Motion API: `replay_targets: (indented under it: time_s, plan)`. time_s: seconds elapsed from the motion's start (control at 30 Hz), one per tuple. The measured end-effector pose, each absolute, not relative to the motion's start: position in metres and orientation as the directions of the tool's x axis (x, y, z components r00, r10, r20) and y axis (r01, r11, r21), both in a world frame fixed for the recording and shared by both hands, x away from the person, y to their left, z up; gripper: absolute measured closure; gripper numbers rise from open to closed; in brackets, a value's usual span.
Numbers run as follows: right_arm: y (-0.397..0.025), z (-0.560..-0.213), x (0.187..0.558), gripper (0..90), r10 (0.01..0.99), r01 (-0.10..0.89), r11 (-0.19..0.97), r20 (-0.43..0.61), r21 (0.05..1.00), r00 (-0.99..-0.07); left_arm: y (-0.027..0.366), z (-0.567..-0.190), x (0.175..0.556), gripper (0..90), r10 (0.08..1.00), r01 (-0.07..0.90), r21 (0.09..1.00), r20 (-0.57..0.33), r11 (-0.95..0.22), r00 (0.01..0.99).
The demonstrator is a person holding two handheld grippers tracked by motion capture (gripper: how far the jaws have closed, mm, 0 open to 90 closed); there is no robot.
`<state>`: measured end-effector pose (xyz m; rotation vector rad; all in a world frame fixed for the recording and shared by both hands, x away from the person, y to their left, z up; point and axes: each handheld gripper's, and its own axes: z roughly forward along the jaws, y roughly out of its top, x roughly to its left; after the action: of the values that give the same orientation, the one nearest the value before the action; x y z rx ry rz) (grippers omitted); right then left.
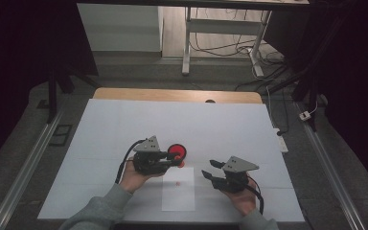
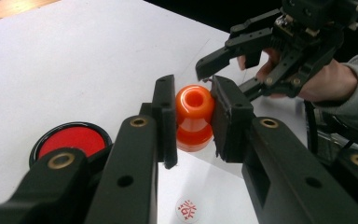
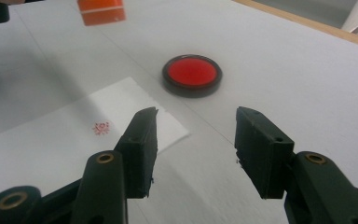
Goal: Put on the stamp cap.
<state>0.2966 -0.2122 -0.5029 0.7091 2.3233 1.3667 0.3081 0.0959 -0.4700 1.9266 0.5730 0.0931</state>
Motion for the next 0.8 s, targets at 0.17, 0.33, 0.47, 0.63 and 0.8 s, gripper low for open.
replay_targets:
  time_s: [0.17, 0.33, 0.47, 0.63, 0.8]
  plan:
    - [-0.226, -0.503, 0.295, 47.6, 0.599, 0.240, 0.429, -0.075, 0.871, -0.797, 0.099, -0.467, 0.307, 72.1, 0.442, 0.336, 0.886, -0.174, -0.320, 0.880]
    - [-0.244, -0.504, 0.293, 47.5, 0.623, 0.248, 0.438, -0.092, 0.864, -0.777, 0.106, -0.463, 0.307, 72.1, 0.452, 0.331, 0.886, -0.162, -0.324, 0.877]
    - [-0.258, -0.504, 0.291, 46.9, 0.646, 0.266, 0.427, -0.085, 0.864, -0.759, 0.110, -0.461, 0.308, 72.1, 0.455, 0.333, 0.887, -0.163, -0.322, 0.875]
    - [-0.276, -0.505, 0.287, 46.7, 0.671, 0.275, 0.419, -0.092, 0.866, -0.735, 0.114, -0.460, 0.307, 72.0, 0.462, 0.336, 0.885, -0.163, -0.321, 0.872]
    - [-0.288, -0.505, 0.286, 46.2, 0.691, 0.283, 0.417, -0.098, 0.864, -0.717, 0.120, -0.457, 0.308, 72.0, 0.483, 0.339, 0.886, -0.157, -0.317, 0.861]
